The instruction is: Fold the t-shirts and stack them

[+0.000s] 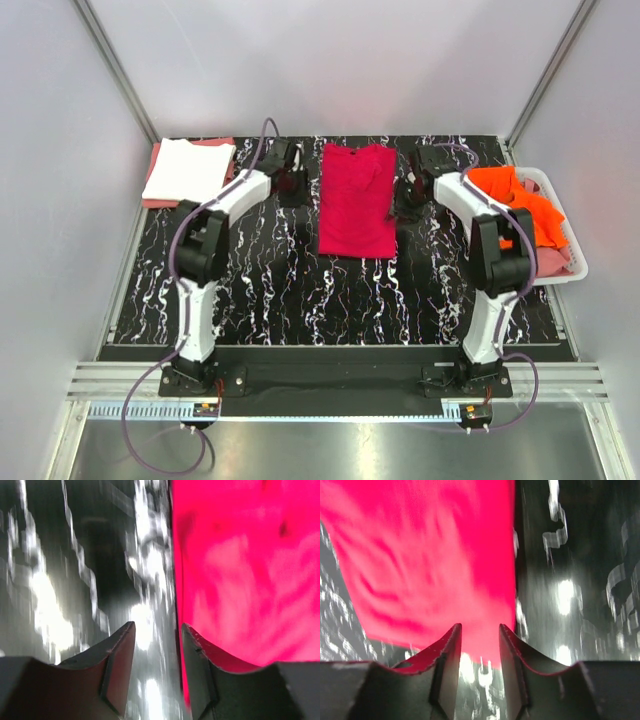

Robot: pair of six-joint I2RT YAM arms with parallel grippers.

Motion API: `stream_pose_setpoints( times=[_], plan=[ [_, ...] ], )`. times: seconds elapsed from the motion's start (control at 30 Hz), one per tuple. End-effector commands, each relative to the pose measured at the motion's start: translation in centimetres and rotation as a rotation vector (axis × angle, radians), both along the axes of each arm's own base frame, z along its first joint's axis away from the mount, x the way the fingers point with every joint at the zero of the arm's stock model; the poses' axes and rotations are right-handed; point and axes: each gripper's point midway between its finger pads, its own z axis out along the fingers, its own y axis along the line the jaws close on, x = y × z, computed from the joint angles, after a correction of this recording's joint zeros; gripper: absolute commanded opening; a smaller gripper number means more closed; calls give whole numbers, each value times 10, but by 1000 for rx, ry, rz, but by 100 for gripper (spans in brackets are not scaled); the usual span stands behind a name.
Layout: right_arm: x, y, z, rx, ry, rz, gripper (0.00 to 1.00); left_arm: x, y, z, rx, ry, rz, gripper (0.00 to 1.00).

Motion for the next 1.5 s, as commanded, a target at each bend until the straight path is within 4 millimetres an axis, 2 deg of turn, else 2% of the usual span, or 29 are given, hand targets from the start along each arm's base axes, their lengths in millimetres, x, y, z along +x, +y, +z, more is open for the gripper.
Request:
stream_pose_setpoints(
  times=[0.0, 0.03, 0.07, 0.1, 0.13, 0.2, 0.23, 0.43, 0.6, 0.8, 0.87, 0.9, 0.93, 0.97, 1.0, 1.03, 1.1, 1.17, 1.2, 1.23, 1.27, 1.3, 1.33, 1.37, 1.4, 1.43, 1.47],
  plan=[
    [-31, 0, 40, 53, -37, -9, 44, -50, -22, 60, -73, -67, -120, 48],
    [-39, 1, 38, 62, -25, -3, 45, -72, -17, 38, -54, -12, -130, 49],
    [-50, 1, 36, 69, -12, 7, 46, -79, -23, 48, -93, -38, -146, 49],
    [-55, 2, 35, 79, -3, 19, 47, -89, -28, 44, -110, -28, -163, 50],
    [-59, 5, 34, 93, 2, 33, 48, -103, -26, 30, -115, 6, -168, 50],
    [-67, 1, 27, 79, 12, 44, 51, -109, -31, 30, -146, -1, -173, 51],
    [-66, -1, 26, 68, 3, 45, 51, -114, -31, 22, -149, 15, -175, 51],
    [-72, -5, -3, 45, 55, 70, 51, -124, -48, -1, -238, 84, -202, 52],
    [-70, -1, -22, 59, 79, 96, 46, -128, -38, -22, -159, 107, -172, 53],
    [-77, -2, -39, 58, 115, 89, 44, -128, -36, -37, -133, 129, -172, 52],
    [-78, -4, -43, 48, 116, 85, 43, -129, -41, -40, -158, 139, -180, 46],
    [-76, -6, -43, 38, 107, 79, 38, -130, -42, -42, -166, 147, -182, 34],
    [-77, -8, -46, 27, 104, 79, 33, -133, -43, -45, -174, 162, -184, 16],
    [-78, -8, -46, 27, 103, 81, 25, -132, -43, -45, -178, 163, -181, 16],
    [-78, -10, -46, 19, 98, 76, 17, -135, -43, -47, -180, 170, -183, 2],
    [-82, -10, -47, 22, 102, 74, 2, -137, -43, -45, -183, 172, -177, 0],
    [-85, -9, -45, 35, 100, 60, 0, -146, -36, -47, -171, 187, -154, 0],
    [-99, -6, -41, 70, 107, 50, 0, -151, -29, -34, -167, 161, -112, 0],
    [-103, -2, -31, 95, 82, 55, 0, -163, -23, -29, -165, 156, -98, 0],
    [-119, -6, -38, 88, 113, 40, 0, -168, -17, -28, -155, 156, -71, 0],
    [-127, -9, -38, 83, 115, 32, 0, -175, -16, -26, -153, 150, -68, 0],
    [-132, -8, -28, 96, 92, 18, 0, -190, -9, -24, -151, 147, -67, 0],
    [-151, -11, -37, 99, 128, 5, 0, -199, -7, -23, -151, 149, -68, 0],
    [-160, -8, -37, 112, 131, 3, 0, -210, -9, -22, -148, 147, -87, 0],
    [-164, -4, -29, 143, 102, 6, 0, -226, -4, -30, -135, 167, -92, 0],
    [-185, -3, -39, 148, 148, -7, 0, -232, -6, -19, -150, 138, -99, 0],
    [-192, -2, -40, 158, 150, -13, 0, -249, -4, -25, -137, 157, -115, 0]
  ],
)
